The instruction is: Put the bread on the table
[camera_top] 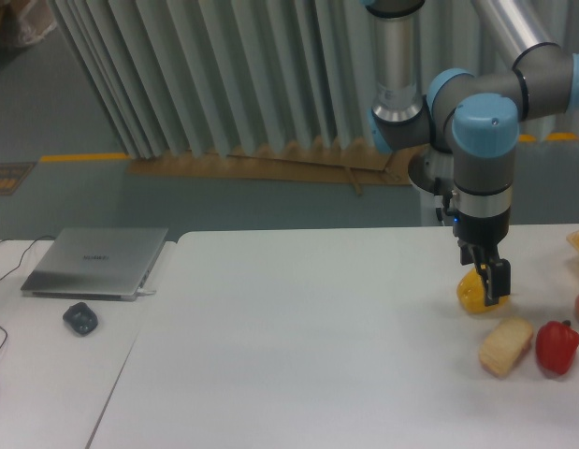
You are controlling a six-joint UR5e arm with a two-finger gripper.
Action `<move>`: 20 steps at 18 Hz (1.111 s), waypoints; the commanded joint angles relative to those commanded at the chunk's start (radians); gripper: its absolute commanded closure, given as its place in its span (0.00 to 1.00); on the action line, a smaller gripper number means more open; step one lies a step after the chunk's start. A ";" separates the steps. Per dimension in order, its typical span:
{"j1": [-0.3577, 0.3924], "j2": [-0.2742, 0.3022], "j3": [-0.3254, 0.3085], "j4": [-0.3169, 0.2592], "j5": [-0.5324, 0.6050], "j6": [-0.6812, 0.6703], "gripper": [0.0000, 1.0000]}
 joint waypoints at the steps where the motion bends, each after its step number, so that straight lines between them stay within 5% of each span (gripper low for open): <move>1: 0.002 0.000 0.000 0.000 -0.005 0.005 0.00; 7: 0.009 -0.006 0.005 0.017 0.090 0.024 0.00; 20: 0.057 -0.014 0.028 0.023 0.095 0.126 0.00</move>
